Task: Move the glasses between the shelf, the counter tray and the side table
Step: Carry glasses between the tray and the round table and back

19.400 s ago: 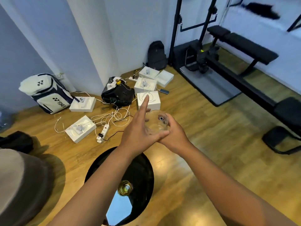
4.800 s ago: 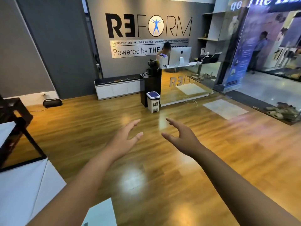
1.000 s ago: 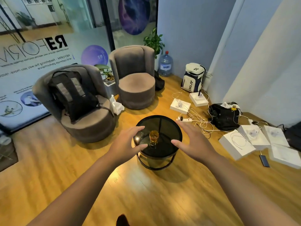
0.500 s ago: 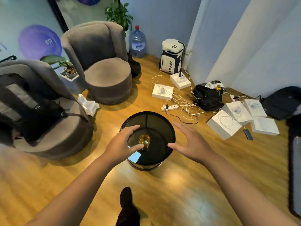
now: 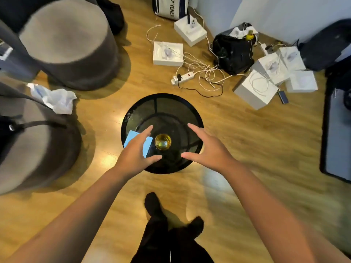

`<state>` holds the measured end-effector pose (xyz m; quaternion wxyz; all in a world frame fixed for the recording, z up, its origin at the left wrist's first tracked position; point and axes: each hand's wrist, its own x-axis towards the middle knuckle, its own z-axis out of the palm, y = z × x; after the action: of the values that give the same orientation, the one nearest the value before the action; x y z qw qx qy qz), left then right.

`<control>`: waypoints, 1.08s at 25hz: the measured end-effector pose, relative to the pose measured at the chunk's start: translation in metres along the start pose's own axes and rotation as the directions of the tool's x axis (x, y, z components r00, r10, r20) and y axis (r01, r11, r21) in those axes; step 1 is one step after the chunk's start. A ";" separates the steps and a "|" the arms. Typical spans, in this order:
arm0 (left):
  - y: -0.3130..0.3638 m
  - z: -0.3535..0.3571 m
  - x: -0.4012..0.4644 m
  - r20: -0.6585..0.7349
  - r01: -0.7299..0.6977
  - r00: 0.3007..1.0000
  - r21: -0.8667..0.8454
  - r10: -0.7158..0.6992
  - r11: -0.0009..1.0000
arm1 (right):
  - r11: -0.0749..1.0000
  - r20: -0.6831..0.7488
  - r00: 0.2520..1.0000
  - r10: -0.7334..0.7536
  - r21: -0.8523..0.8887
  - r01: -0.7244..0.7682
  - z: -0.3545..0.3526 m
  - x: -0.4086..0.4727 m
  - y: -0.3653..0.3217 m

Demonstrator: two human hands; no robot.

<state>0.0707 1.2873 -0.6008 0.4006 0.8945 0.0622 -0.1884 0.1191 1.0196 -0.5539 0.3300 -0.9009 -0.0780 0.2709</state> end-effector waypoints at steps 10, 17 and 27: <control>-0.093 0.105 0.111 0.011 0.053 0.999 0.036 -0.054 0.998 | 0.991 0.041 0.992 0.116 0.062 -0.119 0.094 0.089 0.082; -0.114 0.161 0.149 -0.021 0.057 0.998 0.035 -0.056 0.998 | 0.987 0.057 0.988 0.145 0.063 -0.149 0.135 0.122 0.123; -0.125 0.191 0.163 -0.055 0.151 0.988 0.163 -0.143 0.975 | 0.957 0.046 0.973 0.225 0.177 -0.230 0.144 0.119 0.141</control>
<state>0.1335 1.2239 -0.8669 0.3079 0.9217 0.1209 -0.2026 0.1361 1.0279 -0.7870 0.3760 -0.8666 0.0469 0.3245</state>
